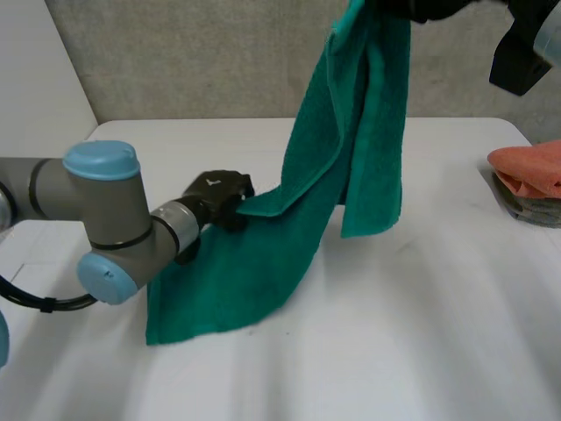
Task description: Fold the laundry.
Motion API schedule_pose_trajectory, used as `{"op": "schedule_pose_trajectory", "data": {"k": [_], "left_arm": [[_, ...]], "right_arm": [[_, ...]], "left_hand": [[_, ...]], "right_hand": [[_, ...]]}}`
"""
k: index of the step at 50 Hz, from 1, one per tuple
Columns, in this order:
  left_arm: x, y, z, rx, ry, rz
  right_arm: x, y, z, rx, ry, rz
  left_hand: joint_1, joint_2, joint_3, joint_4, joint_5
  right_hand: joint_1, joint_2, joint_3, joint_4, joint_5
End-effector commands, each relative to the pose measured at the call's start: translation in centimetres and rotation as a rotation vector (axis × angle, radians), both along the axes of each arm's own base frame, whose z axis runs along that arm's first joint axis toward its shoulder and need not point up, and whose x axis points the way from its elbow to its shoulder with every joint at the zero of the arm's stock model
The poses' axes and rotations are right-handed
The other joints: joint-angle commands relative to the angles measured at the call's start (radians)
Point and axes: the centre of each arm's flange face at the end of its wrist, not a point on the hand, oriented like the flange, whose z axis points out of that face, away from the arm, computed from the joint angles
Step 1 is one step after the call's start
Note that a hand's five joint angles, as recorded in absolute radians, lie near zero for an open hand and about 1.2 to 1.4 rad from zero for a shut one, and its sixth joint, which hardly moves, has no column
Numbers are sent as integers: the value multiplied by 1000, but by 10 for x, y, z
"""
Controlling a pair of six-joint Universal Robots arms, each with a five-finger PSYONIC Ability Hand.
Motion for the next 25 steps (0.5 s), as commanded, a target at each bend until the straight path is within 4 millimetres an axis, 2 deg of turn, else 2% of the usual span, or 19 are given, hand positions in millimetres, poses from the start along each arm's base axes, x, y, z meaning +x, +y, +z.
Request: {"op": "schedule_pose_trajectory", "data": {"k": [1, 7, 9, 11, 12, 15, 16, 17, 19, 20, 21, 23, 24, 25], "left_arm": [[32, -11, 35, -68, -7, 138], [31, -5, 36, -91, -35, 101], [33, -9, 37, -113, -51, 103], [32, -18, 44, -180, -73, 104], [32, -22, 48, -208, -77, 105], [27, -41, 63, -330, -74, 123], [26, -44, 69, -359, -66, 129], [26, -51, 83, -413, -44, 155], [26, -57, 98, -468, -18, 181], [24, -58, 107, -498, -4, 189], [23, -59, 125, -565, 29, 207], [23, -58, 147, -646, 71, 225], [23, -55, 162, -693, 93, 233], [27, -48, 189, -777, 135, 251]], "right_arm": [[3, -37, -63, 204, 129, -40], [8, -52, -108, 293, 258, -65], [10, -63, -126, 313, 291, -84], [11, -71, -137, 332, 300, -108], [12, -82, -140, 324, 293, -147], [13, -100, -139, 268, 261, -209], [16, -110, -135, 211, 227, -236], [17, -115, -131, 176, 206, -248], [21, -123, -123, 105, 156, -260], [23, -129, -112, 28, 95, -266], [24, -132, -107, -7, 63, -267], [24, -136, -94, -79, -6, -263], [25, -138, -79, -146, -76, -256], [24, -139, -73, -174, -106, -254]], "left_hand": [[251, 245, 251, 246, 262], [251, 245, 251, 246, 262], [251, 245, 251, 246, 262], [251, 245, 251, 246, 262], [251, 245, 251, 246, 262], [251, 245, 251, 246, 262], [251, 245, 251, 246, 262], [251, 245, 251, 246, 262], [251, 245, 251, 246, 262], [251, 245, 251, 246, 262], [251, 245, 251, 246, 262], [251, 245, 251, 246, 262], [251, 245, 251, 246, 262], [251, 245, 251, 246, 262]], "right_hand": [[418, 219, 209, 205, 248], [418, 219, 209, 205, 248], [418, 219, 209, 205, 248], [418, 219, 209, 205, 248], [418, 219, 209, 205, 248], [418, 219, 209, 205, 248], [418, 219, 209, 205, 248], [418, 219, 209, 205, 248], [418, 219, 209, 205, 248], [418, 219, 209, 205, 248], [418, 219, 209, 205, 248], [418, 219, 209, 205, 248], [418, 219, 209, 205, 248], [418, 219, 209, 205, 248]]}}
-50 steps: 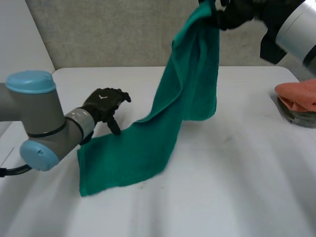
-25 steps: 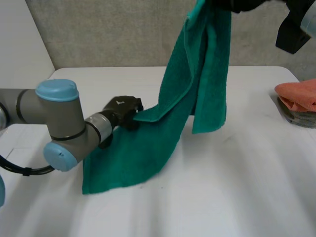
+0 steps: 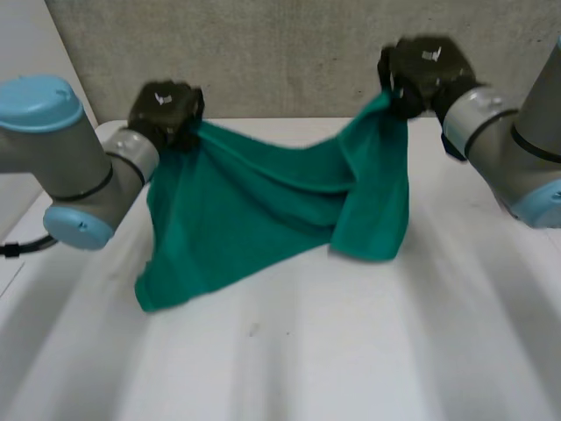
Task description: Fold the laundry.
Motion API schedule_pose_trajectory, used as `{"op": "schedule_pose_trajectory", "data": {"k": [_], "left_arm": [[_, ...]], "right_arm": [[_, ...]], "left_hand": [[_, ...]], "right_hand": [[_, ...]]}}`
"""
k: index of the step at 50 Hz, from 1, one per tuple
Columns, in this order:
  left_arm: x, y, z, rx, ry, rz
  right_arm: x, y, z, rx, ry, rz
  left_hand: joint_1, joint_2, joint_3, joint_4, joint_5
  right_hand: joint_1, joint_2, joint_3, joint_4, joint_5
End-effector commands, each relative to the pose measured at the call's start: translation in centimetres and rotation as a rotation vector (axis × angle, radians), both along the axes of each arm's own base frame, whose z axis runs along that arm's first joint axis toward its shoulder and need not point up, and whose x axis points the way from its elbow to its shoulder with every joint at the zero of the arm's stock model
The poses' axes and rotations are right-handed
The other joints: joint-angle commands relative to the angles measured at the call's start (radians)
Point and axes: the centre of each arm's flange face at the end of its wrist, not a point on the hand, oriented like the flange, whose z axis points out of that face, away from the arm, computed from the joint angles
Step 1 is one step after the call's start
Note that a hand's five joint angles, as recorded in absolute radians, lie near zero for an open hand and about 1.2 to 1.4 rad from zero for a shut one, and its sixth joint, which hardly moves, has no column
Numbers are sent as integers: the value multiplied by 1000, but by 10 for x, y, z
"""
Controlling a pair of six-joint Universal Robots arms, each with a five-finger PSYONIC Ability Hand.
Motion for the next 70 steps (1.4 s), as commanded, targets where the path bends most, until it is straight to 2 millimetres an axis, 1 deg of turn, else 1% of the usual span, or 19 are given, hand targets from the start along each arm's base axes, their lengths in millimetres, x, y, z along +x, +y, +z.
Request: {"op": "schedule_pose_trajectory", "data": {"k": [1, 4, 7, 14, 18, 19, 22, 25, 27, 31, 33, 34, 37, 39, 42, 46, 54, 59, 70], "left_arm": [[4, 9, 110, -390, 166, 51], [14, 26, 135, -481, 201, 69], [21, 40, 141, -511, 215, 91], [38, 84, 114, -426, 174, 93], [45, 107, 78, -312, 125, 90], [47, 114, 60, -254, 102, 88], [49, 119, 28, -146, 54, 89], [49, 123, -18, 7, -43, 86], [48, 123, -53, 123, -141, 84], [39, 128, -92, 253, -288, 41], [32, 131, -99, 277, -322, 14], [29, 132, -100, 283, -332, 5], [24, 131, -95, 286, -339, -12], [22, 131, -86, 263, -330, -17], [22, 134, -64, 207, -302, -12], [25, 137, -52, 178, -288, -6], [38, 135, -49, 185, -289, 25], [54, 122, -51, 200, -283, 62], [67, 105, -51, 208, -252, 8]], "right_arm": [[4, -19, 61, -366, -263, 7], [-3, -15, 82, -441, -328, 19], [-7, -8, 91, -434, -362, 35], [-12, 7, 65, -281, -315, 33], [-34, 10, 37, -95, -205, 5], [-38, 11, 31, -60, -180, 7], [-39, 21, 0, 85, -56, 70], [-37, 30, -22, 163, 42, 103], [-38, 32, -55, 241, 151, 110], [-39, 30, -98, 316, 323, 97], [-43, 28, -114, 344, 384, 72], [-46, 26, -128, 374, 432, 40], [-50, 22, -135, 391, 461, -5], [-52, 21, -135, 383, 462, -29], [-53, 22, -138, 358, 448, -33], [-57, 31, -127, 293, 423, -52], [-59, 65, -108, 101, 421, -3], [-59, 103, -97, -18, 518, 81], [-61, 137, -118, -88, 723, 137]], "left_hand": [[252, 201, 206, 198, 251], [252, 201, 206, 198, 251], [252, 201, 206, 198, 251], [252, 201, 206, 198, 251], [252, 201, 206, 198, 251], [252, 201, 206, 198, 251], [252, 201, 206, 198, 251], [252, 201, 206, 198, 251], [252, 201, 206, 198, 251], [173, 123, 128, 120, 173], [50, 0, 4, -4, 50], [-26, -76, -72, -80, -27], [-387, -437, -433, -441, -388], [-505, -555, -551, -559, -506], [-599, -649, -645, -653, -599], [-755, -805, -800, -808, -755], [-764, -814, -810, -818, -764], [-764, -814, -810, -818, -764], [-746, -796, -792, -800, -747]], "right_hand": [[418, 219, 209, 205, 248], [418, 219, 209, 205, 248], [418, 219, 209, 205, 248], [418, 219, 209, 205, 248], [418, 219, 209, 205, 248], [418, 219, 209, 205, 248], [418, 219, 209, 205, 248], [418, 219, 209, 205, 248], [418, 219, 209, 205, 248], [418, 219, 209, 205, 248], [418, 219, 209, 205, 248], [418, 219, 209, 205, 248], [418, 219, 209, 205, 248], [43, -156, -167, -171, -128], [-299, -498, -508, -512, -469], [-763, -962, -972, -976, -933], [-767, -966, -976, -980, -937], [-737, -936, -947, -951, -908], [-655, -854, -865, -868, -826]]}}
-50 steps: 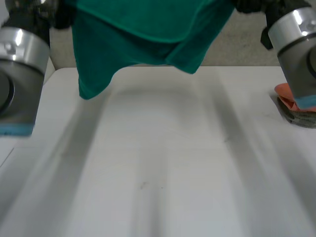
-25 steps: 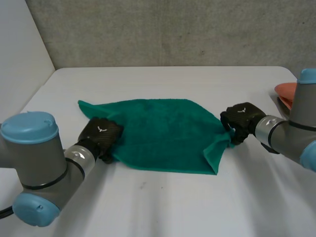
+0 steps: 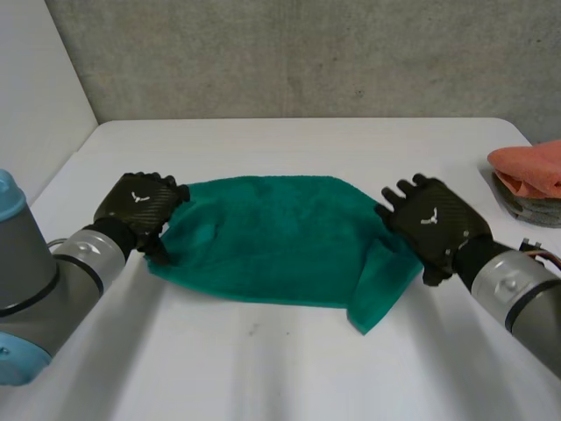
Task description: Fold the laundry.
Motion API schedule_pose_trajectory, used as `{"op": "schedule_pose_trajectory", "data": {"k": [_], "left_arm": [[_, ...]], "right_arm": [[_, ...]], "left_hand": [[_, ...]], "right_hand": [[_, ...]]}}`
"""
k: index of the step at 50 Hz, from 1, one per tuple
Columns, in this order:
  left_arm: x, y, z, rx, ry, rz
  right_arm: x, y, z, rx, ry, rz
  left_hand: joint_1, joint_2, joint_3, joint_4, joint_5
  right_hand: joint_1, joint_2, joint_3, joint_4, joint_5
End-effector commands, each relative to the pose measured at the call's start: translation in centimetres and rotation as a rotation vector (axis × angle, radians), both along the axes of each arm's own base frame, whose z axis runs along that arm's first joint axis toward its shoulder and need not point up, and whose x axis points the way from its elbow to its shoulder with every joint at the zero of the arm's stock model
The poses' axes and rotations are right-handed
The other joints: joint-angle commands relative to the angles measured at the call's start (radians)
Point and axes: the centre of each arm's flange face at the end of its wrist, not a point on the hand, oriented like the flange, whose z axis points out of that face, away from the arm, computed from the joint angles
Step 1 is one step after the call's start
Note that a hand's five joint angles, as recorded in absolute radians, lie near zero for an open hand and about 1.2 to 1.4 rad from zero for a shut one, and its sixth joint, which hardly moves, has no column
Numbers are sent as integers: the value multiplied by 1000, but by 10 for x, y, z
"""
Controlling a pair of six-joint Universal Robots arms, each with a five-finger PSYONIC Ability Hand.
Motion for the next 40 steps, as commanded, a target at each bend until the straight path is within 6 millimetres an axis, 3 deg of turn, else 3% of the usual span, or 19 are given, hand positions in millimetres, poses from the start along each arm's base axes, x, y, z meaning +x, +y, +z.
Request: {"op": "schedule_pose_trajectory", "data": {"k": [1, 5, 14, 22, 28, 31, 35, 40], "left_arm": [[8, -9, -1, 9, 20, -22], [11, -12, -2, 13, 18, -11], [16, -18, -9, 30, 10, -5], [20, -22, -19, 63, 11, -9], [22, -23, -19, 64, 12, -4], [22, -22, -18, 64, 12, -4], [21, -21, -19, 66, 13, -7], [19, -18, -21, 76, 13, -15]], "right_arm": [[1, 17, -18, 7, 102, 36], [2, 20, -29, 109, 51, 2], [16, 34, -34, 292, -136, -30], [38, 43, -62, 360, -89, 27], [42, 27, -82, 310, -25, -31], [43, 21, -84, 264, -20, -46], [43, 16, -82, 221, -21, -57], [41, 15, -76, 196, -47, -67]], "left_hand": [[12, 27, 20, 28, 33], [15, 30, 23, 31, 36], [36, 51, 43, 51, 57], [42, 56, 49, 57, 62], [42, 56, 49, 57, 62], [42, 56, 49, 57, 62], [39, 54, 46, 54, 60], [39, 54, 46, 54, 60]], "right_hand": [[171, 146, 152, 139, 143], [192, 167, 173, 160, 165], [224, 199, 205, 192, 197], [341, 316, 322, 310, 314], [465, 440, 446, 433, 437], [684, 659, 665, 653, 657], [1185, 1160, 1165, 1153, 1157], [1186, 1161, 1167, 1154, 1159]]}}
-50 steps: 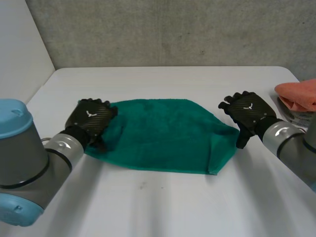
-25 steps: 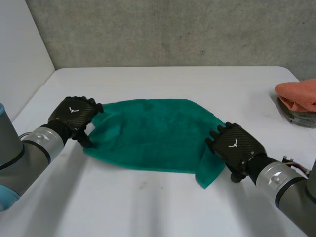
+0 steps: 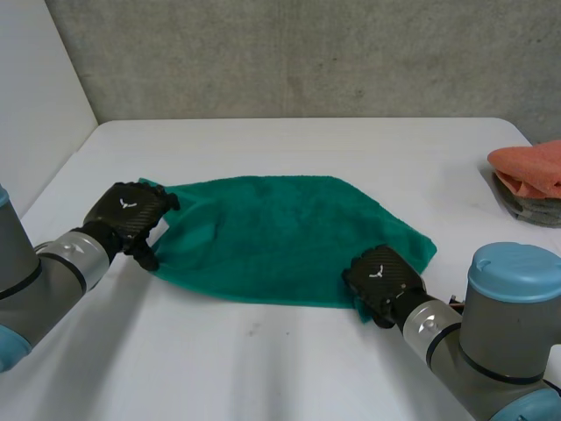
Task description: Fold the laundry.
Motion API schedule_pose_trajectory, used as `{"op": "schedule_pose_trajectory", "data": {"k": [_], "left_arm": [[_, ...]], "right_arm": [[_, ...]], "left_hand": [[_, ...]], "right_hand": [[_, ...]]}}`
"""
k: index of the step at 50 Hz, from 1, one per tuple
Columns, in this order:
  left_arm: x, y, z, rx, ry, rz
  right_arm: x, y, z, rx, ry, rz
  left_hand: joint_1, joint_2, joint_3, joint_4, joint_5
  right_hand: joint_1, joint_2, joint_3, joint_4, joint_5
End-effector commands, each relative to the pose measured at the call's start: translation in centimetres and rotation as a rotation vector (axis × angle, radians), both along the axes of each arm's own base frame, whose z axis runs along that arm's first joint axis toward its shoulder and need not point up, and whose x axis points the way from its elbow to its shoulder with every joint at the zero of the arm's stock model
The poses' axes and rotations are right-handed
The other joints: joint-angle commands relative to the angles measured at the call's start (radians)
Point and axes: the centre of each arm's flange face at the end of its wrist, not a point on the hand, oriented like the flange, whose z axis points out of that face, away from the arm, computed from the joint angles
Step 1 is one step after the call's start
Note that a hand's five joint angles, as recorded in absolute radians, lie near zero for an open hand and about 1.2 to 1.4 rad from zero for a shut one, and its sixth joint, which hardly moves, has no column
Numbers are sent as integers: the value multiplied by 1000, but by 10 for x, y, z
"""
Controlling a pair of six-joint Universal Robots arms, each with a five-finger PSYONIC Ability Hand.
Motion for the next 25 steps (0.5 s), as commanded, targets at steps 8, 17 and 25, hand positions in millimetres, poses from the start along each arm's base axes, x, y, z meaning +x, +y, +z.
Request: {"op": "schedule_pose_trajectory", "data": {"k": [8, 17, 25], "left_arm": [[-6, 10, -4, 20, -6, -27], [-6, 16, -8, 49, -44, -116], [-2, 25, -14, 97, -130, -153]], "right_arm": [[-27, -28, 46, -177, -60, -130], [-68, -54, 52, -128, -31, -263], [-72, -58, 53, -121, -37, -264]], "left_hand": [[33, 47, 40, 48, 50], [62, 77, 69, 77, 80], [89, 103, 96, 104, 106]], "right_hand": [[518, 366, 369, 367, 390], [518, 366, 369, 367, 390], [518, 366, 369, 367, 390]]}}
